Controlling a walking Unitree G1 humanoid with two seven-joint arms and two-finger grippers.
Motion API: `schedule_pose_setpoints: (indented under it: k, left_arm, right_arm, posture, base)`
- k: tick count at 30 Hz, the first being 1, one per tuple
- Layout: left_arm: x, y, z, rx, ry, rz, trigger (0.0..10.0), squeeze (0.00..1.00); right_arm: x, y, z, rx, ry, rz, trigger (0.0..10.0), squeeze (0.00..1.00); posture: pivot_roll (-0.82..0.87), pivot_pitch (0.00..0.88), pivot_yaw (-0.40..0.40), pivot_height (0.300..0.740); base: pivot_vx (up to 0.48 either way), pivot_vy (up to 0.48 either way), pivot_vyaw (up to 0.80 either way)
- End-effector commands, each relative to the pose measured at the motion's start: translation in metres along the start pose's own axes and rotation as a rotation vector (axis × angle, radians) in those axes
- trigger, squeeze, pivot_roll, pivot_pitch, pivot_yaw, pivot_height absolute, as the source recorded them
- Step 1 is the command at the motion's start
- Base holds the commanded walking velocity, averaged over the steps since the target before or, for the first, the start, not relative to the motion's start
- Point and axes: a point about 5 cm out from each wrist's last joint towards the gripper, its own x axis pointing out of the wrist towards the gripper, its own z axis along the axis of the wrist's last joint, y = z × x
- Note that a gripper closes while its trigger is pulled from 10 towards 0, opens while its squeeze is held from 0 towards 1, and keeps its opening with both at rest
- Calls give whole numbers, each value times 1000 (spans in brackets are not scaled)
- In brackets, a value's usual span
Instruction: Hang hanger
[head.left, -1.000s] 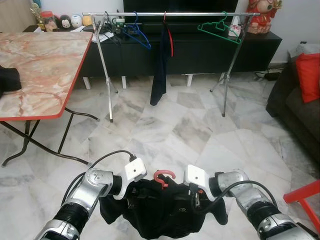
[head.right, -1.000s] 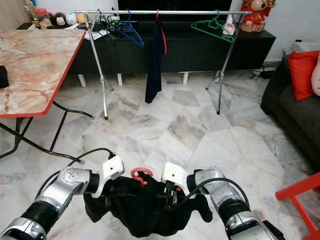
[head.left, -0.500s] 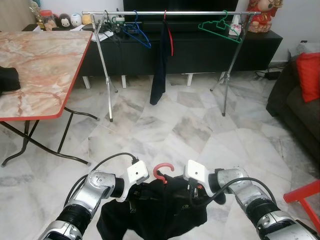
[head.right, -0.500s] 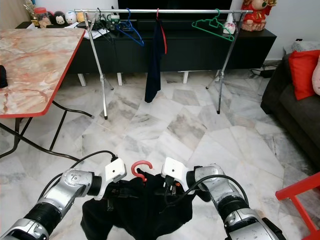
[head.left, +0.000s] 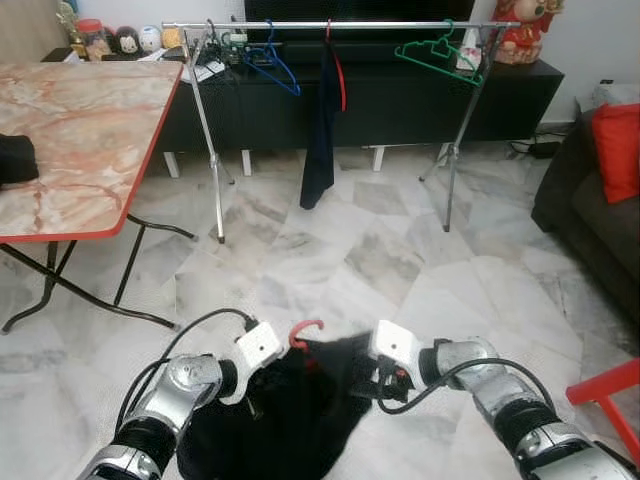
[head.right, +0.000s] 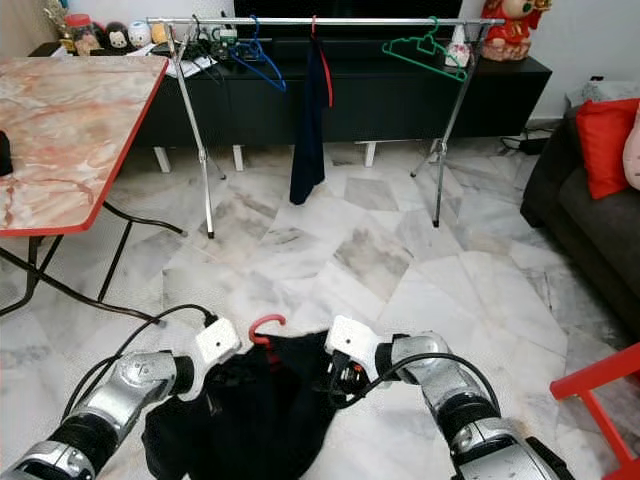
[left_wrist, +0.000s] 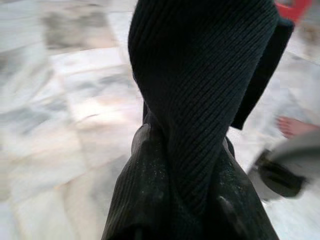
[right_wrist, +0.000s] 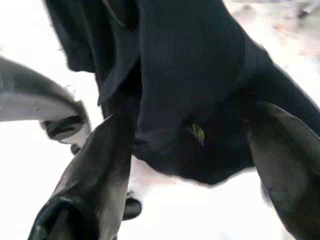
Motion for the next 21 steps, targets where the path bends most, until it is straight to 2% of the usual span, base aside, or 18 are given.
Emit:
schedule_pose_setpoints:
  k: [1,5,6,7,8,9,10,11,12,13,14,16,19,20,21]
  left_arm:
    - [2,5,8,1,-67,85,0,0]
    - [2,8,8,-1,-97,196,0,0]
    - [1,9,9,-5,-114,235,0,0]
    - [0,10,9,-7,-123,255,0,0]
    - [0,11,9,-11,-130,276,0,0]
    - [-1,12,9,-19,-140,308,2392,0]
    - [-1,12,9,-22,-151,323,4706,0]
    - [-1,12,10,-24,-163,336,10000,0]
    - [-2,12,10,-33,-182,366,10000,0]
    - [-2,12,10,-33,-182,366,10000,0]
    - [-3,12,9,-44,-194,400,10000,0]
    - [-4,12,7,-65,-207,441,10000,0]
    - [-8,14,4,-112,-224,499,10000,0]
    - [-14,16,0,-144,-240,541,10000,0]
    - [-16,16,-1,-149,-243,553,10000,0]
  right_arm:
    - [-4,-5,-6,45,5,-77,10000,1000]
    - [-5,-6,-15,107,6,-187,10000,988]
    - [-7,-8,-21,160,9,-267,10000,710]
    - [-8,-10,-25,200,16,-320,10000,251]
    - [-9,-11,-29,233,25,-377,10000,59]
    - [-11,-12,-35,284,37,-458,10000,0]
    - [-12,-12,-41,345,42,-511,10000,0]
    - [-14,-10,-47,408,55,-565,10000,0]
    - [-16,-5,-62,521,81,-658,10000,0]
    - [-16,-5,-62,521,81,-658,10000,0]
    - [-18,2,-74,615,102,-723,10000,0]
    - [-18,14,-88,728,134,-774,10000,0]
    - [-18,29,-103,796,183,-805,10000,0]
    - [-19,40,-113,840,206,-841,10000,0]
    - [-19,43,-116,862,208,-858,10000,0]
  posture:
    - [-62,25,-61,740]
    - [-65,20,-62,740]
    - [-66,18,-62,740]
    - [-66,18,-62,740]
    - [-66,18,-62,740]
    - [-66,15,-59,740]
    - [-66,15,-59,740]
    - [-66,13,-58,740]
    - [-66,10,-55,740]
    - [-66,10,-55,740]
    - [-66,7,-52,740]
    - [-67,6,-48,740]
    - [-67,3,-46,740]
    - [-69,0,-43,740]
    - [-69,0,-43,740]
  base:
    - [0,0,0]
    - [0,0,0]
    - [0,0,0]
    - [0,0,0]
    - [0,0,0]
    - [0,0,0]
    - [0,0,0]
    - [0,0,0]
    - [0,0,0]
    - [0,0,0]
    - [0,0,0]
    - [0,0,0]
    - [0,0,0]
    - [0,0,0]
    - [0,0,0]
